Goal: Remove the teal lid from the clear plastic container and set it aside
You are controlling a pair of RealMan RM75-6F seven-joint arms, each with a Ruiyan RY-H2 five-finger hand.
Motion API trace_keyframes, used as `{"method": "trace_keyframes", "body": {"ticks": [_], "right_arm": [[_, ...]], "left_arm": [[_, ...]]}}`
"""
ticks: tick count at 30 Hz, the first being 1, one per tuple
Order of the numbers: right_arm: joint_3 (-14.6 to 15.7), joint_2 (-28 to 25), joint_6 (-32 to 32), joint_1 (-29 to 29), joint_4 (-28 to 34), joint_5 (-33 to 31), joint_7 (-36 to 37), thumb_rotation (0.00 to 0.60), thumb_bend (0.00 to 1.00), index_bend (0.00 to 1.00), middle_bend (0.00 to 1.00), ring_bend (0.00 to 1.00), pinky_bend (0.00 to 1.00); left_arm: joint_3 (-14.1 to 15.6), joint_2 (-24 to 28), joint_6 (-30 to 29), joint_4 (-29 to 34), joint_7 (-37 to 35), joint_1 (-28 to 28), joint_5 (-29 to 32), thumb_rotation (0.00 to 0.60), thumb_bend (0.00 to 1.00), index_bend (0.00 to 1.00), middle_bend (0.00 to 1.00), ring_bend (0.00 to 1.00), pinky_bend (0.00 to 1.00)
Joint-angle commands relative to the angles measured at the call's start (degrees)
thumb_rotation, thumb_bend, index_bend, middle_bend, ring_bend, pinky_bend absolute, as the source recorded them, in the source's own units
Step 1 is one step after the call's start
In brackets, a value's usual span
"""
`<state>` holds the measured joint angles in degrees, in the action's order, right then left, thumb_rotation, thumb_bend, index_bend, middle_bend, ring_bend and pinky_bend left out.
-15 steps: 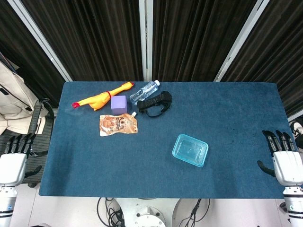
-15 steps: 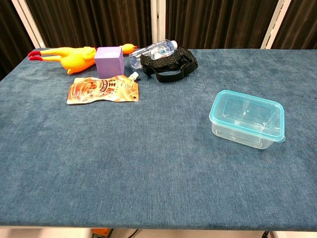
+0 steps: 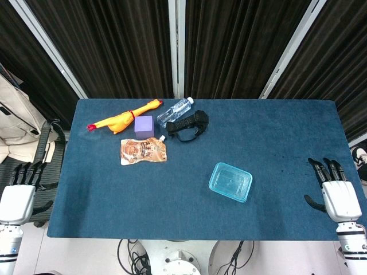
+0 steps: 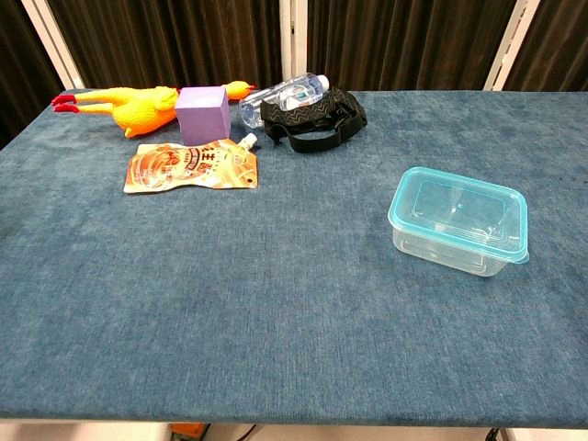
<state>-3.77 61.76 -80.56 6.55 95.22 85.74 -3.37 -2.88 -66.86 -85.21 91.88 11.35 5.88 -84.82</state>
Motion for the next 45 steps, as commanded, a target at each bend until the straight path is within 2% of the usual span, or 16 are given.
{"method": "trace_keyframes", "body": {"ticks": [1,6,9,20,28,33,37,41,45], "right_arm": [[0.79,0.06,2.78,1.18,-0.22,0.14,1.77,0.600,0.10,0.00,0.21,0.00,0.05],[1.45,1.56,8.16,4.14,-1.21,0.73,5.13,0.600,0.23,0.00,0.28,0.00,0.05],[1.69,3.04,12.39,6.55,-2.84,0.62,7.99,0.600,0.23,0.00,0.28,0.00,0.05],[0.99,10.20,21.85,14.19,-9.13,1.06,14.27,0.600,0.23,0.00,0.28,0.00,0.05],[0.43,15.26,25.04,19.40,-11.83,3.22,16.48,0.600,0.23,0.00,0.26,0.00,0.05],[0.59,16.87,25.79,21.66,-11.93,4.50,16.79,0.600,0.23,0.00,0.26,0.00,0.05],[1.71,15.04,24.88,21.54,-9.80,5.08,15.47,0.600,0.23,0.00,0.25,0.00,0.05],[2.10,10.44,19.09,18.67,-5.70,5.39,13.21,0.600,0.23,0.00,0.23,0.00,0.05],[1.57,5.33,11.45,15.00,-1.83,5.51,11.61,0.600,0.23,0.00,0.24,0.00,0.05]], "left_arm": [[0.16,-0.14,-0.08,0.10,-0.14,-0.05,-0.24,0.600,0.00,0.07,0.06,0.00,0.00],[0.51,-0.47,0.19,-0.14,-0.24,0.08,-0.73,0.600,0.00,0.07,0.06,0.00,0.00],[0.70,-0.64,0.63,-0.41,-0.36,0.30,-0.96,0.600,0.00,0.07,0.06,0.00,0.00],[0.74,-1.27,1.74,-1.34,-0.90,0.94,-0.83,0.600,0.00,0.07,0.06,0.00,0.00],[1.07,-0.73,3.18,-0.98,-0.70,2.00,-1.69,0.600,0.00,0.07,0.06,0.00,0.00],[1.11,-0.32,5.21,-0.31,-0.10,3.91,-3.12,0.600,0.00,0.07,0.06,0.00,0.00],[0.69,-0.21,8.37,1.85,0.65,7.39,-5.69,0.600,0.00,0.07,0.06,0.00,0.00],[0.10,-1.05,13.21,5.20,-0.91,12.34,-8.77,0.600,0.00,0.07,0.06,0.00,0.00],[-0.89,-2.83,20.50,8.50,-4.07,19.03,-11.25,0.600,0.00,0.07,0.06,0.00,0.00]]}}
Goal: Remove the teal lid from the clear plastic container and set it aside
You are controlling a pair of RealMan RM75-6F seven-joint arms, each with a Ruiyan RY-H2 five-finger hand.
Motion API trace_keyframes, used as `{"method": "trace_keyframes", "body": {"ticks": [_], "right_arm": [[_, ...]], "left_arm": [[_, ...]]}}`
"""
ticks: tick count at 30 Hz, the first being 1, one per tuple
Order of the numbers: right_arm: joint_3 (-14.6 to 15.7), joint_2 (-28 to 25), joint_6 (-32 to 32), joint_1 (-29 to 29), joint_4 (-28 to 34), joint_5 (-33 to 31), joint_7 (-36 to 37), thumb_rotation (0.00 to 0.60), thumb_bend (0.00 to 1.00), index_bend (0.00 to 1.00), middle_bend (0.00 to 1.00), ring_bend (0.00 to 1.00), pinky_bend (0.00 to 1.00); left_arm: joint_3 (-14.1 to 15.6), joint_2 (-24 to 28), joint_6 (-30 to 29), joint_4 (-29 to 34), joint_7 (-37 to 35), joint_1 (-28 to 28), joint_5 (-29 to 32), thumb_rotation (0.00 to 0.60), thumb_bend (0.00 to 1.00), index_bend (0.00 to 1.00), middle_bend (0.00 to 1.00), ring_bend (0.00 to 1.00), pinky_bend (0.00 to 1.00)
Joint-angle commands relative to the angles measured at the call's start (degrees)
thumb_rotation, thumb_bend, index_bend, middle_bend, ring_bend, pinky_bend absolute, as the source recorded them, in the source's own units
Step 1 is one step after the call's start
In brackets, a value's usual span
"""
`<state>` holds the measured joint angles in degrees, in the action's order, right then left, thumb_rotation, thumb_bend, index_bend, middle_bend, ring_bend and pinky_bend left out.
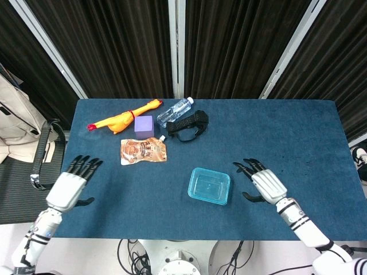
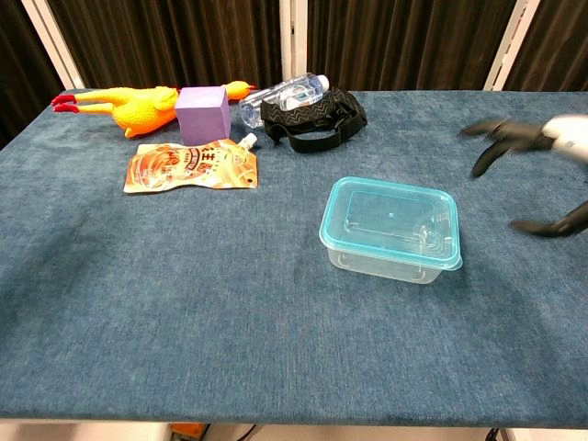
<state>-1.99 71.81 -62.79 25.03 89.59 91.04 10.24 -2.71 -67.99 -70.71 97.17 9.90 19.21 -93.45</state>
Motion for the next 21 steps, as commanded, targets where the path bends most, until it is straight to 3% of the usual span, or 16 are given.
{"method": "trace_keyframes", "body": {"ticks": [1,9,16,21], "right_arm": [[-0.42,-6.03,-8.25,-4.46,4.69,0.14,-2.90,0.600,0.23,0.00,0.24,0.00,0.05],[-0.40,-10.61,-15.75,-8.46,8.28,1.53,-7.15,0.600,0.23,0.00,0.23,0.00,0.05],[1.05,-9.59,-15.50,-9.10,7.21,2.89,-7.48,0.600,0.23,0.00,0.22,0.00,0.05],[1.48,-8.30,-15.58,-9.31,5.75,3.44,-6.96,0.600,0.23,0.00,0.22,0.00,0.05]], "left_arm": [[-1.72,-2.68,8.15,3.68,-2.51,7.82,-2.97,0.600,0.00,0.07,0.06,0.00,0.00],[-7.22,-12.51,21.83,3.42,0.85,20.02,3.41,0.600,0.00,0.07,0.06,0.00,0.00],[-11.19,-18.59,31.04,1.23,6.14,28.12,16.46,0.600,0.00,0.05,0.03,0.00,0.00],[-12.19,-22.19,33.26,-1.09,11.81,33.07,25.87,0.600,0.00,0.03,0.01,0.00,0.00]]}}
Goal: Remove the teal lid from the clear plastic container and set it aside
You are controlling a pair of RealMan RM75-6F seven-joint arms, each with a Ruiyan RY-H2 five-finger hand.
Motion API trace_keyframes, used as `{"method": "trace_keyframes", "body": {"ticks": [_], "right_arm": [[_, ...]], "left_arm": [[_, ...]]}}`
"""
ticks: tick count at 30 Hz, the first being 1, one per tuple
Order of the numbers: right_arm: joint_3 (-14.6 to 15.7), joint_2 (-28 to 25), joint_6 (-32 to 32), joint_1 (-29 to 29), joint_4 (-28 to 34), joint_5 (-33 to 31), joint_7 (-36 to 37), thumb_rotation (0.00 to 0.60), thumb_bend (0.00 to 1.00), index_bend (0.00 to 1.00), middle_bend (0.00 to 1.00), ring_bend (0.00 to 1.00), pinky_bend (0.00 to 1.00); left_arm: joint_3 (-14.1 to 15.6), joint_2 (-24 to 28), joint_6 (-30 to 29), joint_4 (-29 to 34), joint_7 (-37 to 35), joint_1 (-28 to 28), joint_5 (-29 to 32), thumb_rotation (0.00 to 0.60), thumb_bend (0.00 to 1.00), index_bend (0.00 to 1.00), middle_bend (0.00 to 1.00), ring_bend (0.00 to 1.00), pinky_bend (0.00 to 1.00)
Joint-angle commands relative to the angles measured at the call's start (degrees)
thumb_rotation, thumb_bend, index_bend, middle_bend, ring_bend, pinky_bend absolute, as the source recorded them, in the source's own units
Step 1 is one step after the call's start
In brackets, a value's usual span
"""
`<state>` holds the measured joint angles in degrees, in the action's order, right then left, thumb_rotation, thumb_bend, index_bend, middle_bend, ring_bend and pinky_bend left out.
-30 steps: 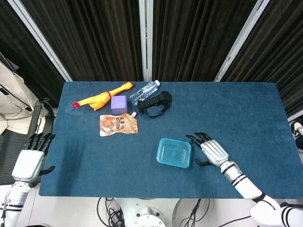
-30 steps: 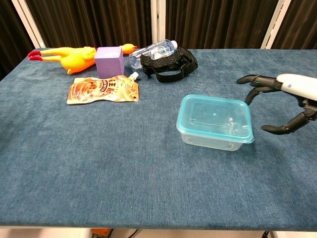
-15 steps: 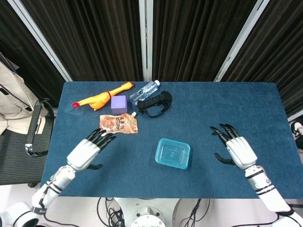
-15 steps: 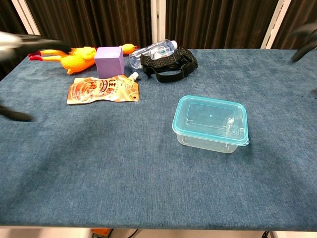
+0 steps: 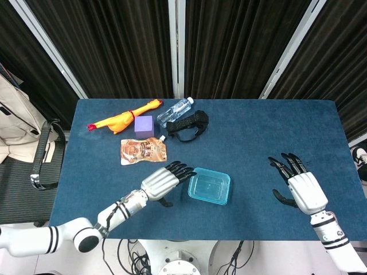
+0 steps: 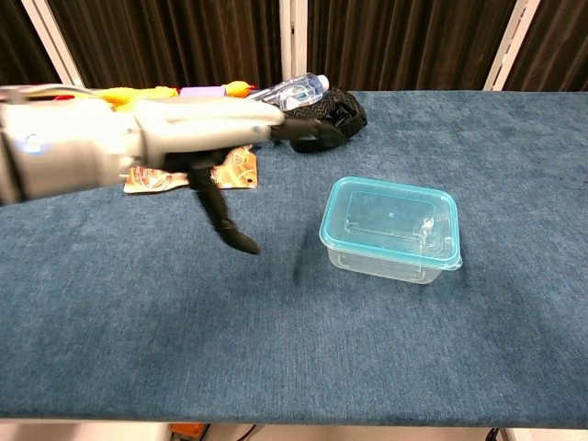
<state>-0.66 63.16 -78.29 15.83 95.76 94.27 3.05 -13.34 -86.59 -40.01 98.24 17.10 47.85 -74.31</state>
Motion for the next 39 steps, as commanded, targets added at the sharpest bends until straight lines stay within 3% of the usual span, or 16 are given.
{"method": "trace_keyframes", "body": {"ticks": [1,13,24,30,34,39], "right_arm": [[0.22,0.61,-0.22,-0.19,-0.74,0.34,0.42,0.600,0.23,0.00,0.22,0.00,0.05],[1.22,2.68,0.49,-0.01,-3.29,1.71,1.33,0.600,0.23,0.00,0.21,0.00,0.04],[2.59,7.53,1.98,1.49,-6.23,5.25,-0.03,0.600,0.23,0.00,0.19,0.00,0.04],[2.77,11.49,3.46,3.30,-8.58,6.85,0.35,0.600,0.23,0.00,0.16,0.00,0.03],[2.73,15.25,3.17,4.27,-11.03,8.39,0.06,0.600,0.22,0.00,0.13,0.00,0.01],[2.82,20.06,2.14,4.95,-15.27,10.01,-0.77,0.600,0.13,0.00,0.05,0.00,0.00]], "left_arm": [[-1.70,-4.56,2.55,-2.92,5.91,5.60,9.04,0.600,0.00,0.03,0.01,0.00,0.00],[-0.16,-10.34,-1.07,-7.34,15.00,14.37,27.20,0.600,0.00,0.02,0.01,0.00,0.00],[0.44,-11.72,-2.14,-9.34,16.10,19.55,36.95,0.600,0.00,0.03,0.02,0.00,0.00],[0.68,-12.30,-2.29,-10.03,14.87,21.16,39.54,0.600,0.00,0.12,0.10,0.00,0.00],[1.10,-13.66,-3.86,-11.17,13.97,21.38,39.11,0.600,0.00,0.22,0.21,0.07,0.05],[1.63,-14.79,-4.75,-12.24,13.38,21.64,38.88,0.600,0.00,0.26,0.28,0.13,0.08]]}}
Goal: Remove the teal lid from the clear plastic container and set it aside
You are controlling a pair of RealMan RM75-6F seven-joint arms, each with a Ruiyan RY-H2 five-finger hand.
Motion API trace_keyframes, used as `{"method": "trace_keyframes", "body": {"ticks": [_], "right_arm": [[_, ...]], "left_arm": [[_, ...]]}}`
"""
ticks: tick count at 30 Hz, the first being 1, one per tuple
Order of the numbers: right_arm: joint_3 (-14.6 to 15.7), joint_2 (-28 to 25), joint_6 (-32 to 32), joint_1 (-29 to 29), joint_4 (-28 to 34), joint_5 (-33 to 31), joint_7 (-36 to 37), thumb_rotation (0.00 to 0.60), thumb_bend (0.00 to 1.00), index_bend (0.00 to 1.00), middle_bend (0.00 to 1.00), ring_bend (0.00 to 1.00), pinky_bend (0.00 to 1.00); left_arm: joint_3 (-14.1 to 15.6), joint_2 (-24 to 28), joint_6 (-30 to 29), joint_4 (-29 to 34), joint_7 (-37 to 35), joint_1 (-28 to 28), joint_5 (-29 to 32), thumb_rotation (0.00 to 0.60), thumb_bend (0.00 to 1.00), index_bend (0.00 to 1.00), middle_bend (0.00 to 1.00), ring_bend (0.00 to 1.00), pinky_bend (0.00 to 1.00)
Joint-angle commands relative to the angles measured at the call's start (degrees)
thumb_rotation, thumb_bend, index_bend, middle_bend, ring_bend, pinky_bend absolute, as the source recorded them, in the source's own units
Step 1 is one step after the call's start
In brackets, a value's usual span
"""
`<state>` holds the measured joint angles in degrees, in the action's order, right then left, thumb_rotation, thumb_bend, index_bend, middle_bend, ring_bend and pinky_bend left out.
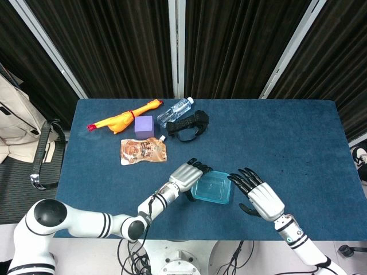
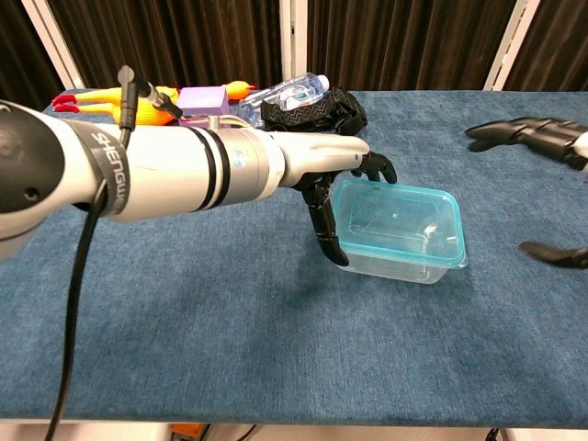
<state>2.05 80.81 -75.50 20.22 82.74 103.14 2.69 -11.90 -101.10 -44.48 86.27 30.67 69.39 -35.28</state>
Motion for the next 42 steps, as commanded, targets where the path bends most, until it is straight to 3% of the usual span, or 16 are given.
{"method": "trace_keyframes", "body": {"ticks": [1,16,38,42], "right_arm": [[0.16,3.49,-0.99,0.74,-3.21,1.51,-0.14,0.600,0.12,0.00,0.03,0.00,0.00],[0.41,11.55,-4.20,2.08,-13.95,2.41,2.73,0.600,0.08,0.00,0.00,0.00,0.00],[0.31,12.70,-4.96,3.71,-15.77,0.76,3.32,0.600,0.07,0.00,0.00,0.00,0.00],[0.35,12.36,-4.84,4.12,-15.30,0.73,3.15,0.600,0.08,0.00,0.04,0.00,0.00]], "left_arm": [[0.30,-0.39,-0.45,-0.34,-0.23,0.17,-0.27,0.600,0.00,0.26,0.28,0.13,0.08],[0.90,-0.64,-2.15,0.25,-0.11,0.81,-0.59,0.600,0.00,0.26,0.28,0.13,0.08],[1.57,-1.05,-2.48,-0.07,0.25,1.54,0.26,0.600,0.00,0.26,0.28,0.13,0.08],[1.75,-1.16,-2.50,-0.33,0.34,1.59,0.20,0.600,0.00,0.26,0.28,0.13,0.08]]}}
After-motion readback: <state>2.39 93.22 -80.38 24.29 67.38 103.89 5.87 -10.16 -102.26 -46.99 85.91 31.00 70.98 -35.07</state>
